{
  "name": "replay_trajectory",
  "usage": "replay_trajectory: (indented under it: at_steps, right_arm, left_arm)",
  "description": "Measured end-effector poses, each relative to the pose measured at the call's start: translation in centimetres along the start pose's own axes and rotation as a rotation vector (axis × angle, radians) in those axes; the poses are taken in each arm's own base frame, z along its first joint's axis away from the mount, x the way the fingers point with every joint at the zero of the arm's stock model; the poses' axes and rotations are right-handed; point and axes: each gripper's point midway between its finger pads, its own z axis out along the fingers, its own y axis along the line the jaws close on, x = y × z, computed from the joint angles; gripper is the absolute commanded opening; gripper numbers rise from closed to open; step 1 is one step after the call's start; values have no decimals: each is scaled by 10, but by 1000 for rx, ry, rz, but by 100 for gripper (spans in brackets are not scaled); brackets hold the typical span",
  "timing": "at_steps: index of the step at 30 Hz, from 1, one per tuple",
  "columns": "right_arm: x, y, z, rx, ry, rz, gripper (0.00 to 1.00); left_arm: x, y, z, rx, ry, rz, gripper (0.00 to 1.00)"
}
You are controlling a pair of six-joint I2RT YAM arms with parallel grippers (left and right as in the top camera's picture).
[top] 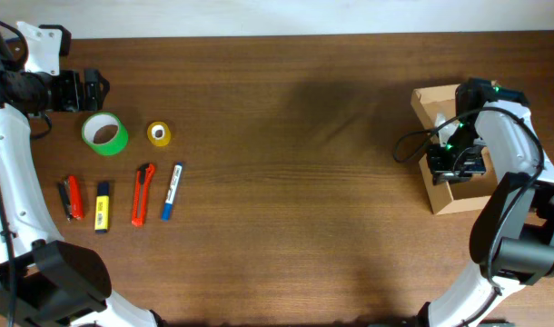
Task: Pack container
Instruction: 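Reach the right gripper to the cardboard box's far edge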
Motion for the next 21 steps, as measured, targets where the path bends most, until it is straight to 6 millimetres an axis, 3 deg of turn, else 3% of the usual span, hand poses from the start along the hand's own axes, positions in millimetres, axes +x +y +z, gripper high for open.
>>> replay_trajectory:
  at_steps: [8, 12, 16, 21]
  right_arm:
    - [-5, 2, 0, -13, -21, 33, 4]
    - [-14, 5, -14, -38, -57, 72, 4]
    - [-33, 4, -50, -52, -142, 141, 4]
    - [-56, 1, -118, -65, -299, 262, 4]
  left_arm:
    - [0, 0, 0, 0, 1, 0, 100]
    - [0, 0, 0, 0, 0, 0, 100]
    - [0, 0, 0, 0, -1, 0, 100]
    - [-1, 1, 0, -2, -5, 2, 100]
